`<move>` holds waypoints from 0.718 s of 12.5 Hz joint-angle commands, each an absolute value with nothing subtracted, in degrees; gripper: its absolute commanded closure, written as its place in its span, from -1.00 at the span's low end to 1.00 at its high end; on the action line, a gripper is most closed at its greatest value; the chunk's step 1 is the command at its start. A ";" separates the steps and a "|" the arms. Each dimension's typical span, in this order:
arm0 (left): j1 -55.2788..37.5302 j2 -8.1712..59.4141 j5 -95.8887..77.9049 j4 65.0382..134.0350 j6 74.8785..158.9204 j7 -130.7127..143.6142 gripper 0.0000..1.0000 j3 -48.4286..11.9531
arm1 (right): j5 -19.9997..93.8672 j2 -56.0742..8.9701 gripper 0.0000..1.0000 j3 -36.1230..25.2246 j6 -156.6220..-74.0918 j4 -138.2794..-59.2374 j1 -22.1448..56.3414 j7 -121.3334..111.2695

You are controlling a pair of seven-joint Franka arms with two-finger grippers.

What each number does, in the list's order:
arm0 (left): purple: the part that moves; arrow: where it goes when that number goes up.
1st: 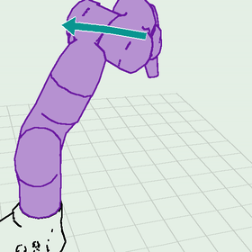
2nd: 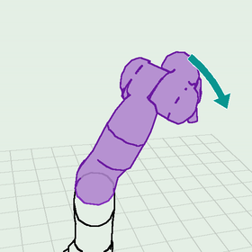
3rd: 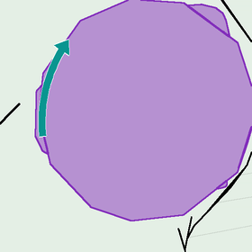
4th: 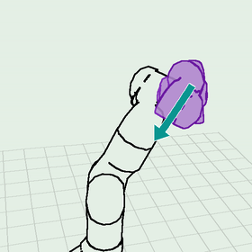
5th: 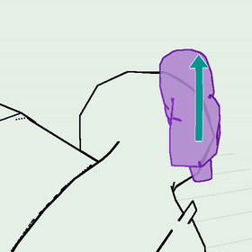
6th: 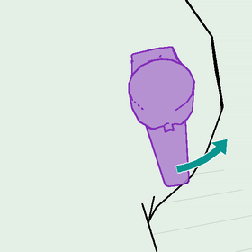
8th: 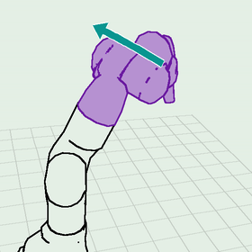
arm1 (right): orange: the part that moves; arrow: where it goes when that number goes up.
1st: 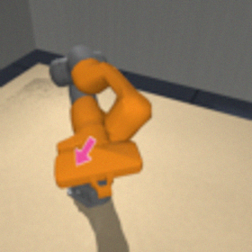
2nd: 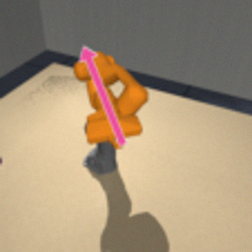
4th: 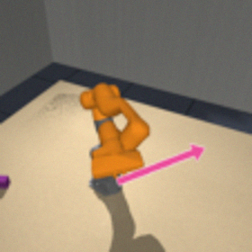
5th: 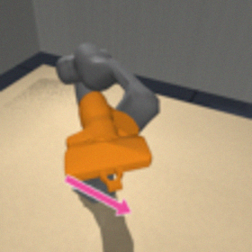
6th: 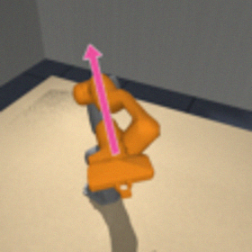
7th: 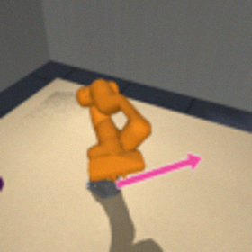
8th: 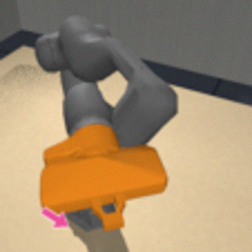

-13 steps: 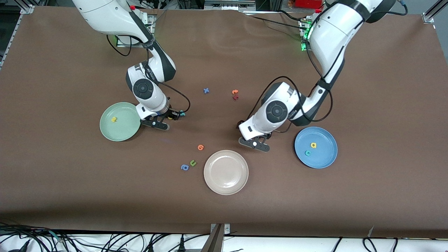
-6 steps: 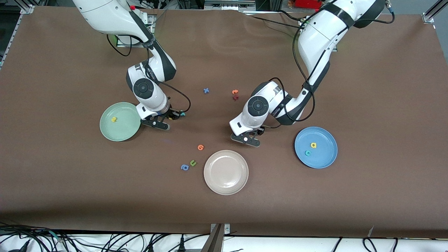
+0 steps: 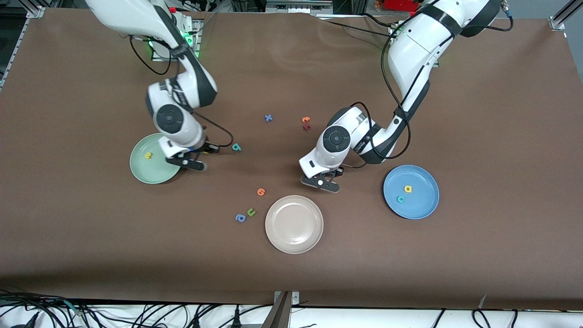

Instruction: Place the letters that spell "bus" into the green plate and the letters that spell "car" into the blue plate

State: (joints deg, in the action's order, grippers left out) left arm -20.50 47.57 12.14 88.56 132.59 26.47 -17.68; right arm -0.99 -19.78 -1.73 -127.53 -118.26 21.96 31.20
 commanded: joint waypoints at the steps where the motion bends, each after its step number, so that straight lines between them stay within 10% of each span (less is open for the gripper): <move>1: -20.65 48.16 14.15 87.63 132.45 27.69 0.63 -17.58 | -1.32 -15.56 0.84 -7.97 -121.65 -119.18 21.89 19.04; 9: -14.43 41.85 14.15 87.63 125.09 24.10 0.63 -17.84 | -0.88 -21.96 0.80 -14.94 -135.08 -125.59 21.27 4.57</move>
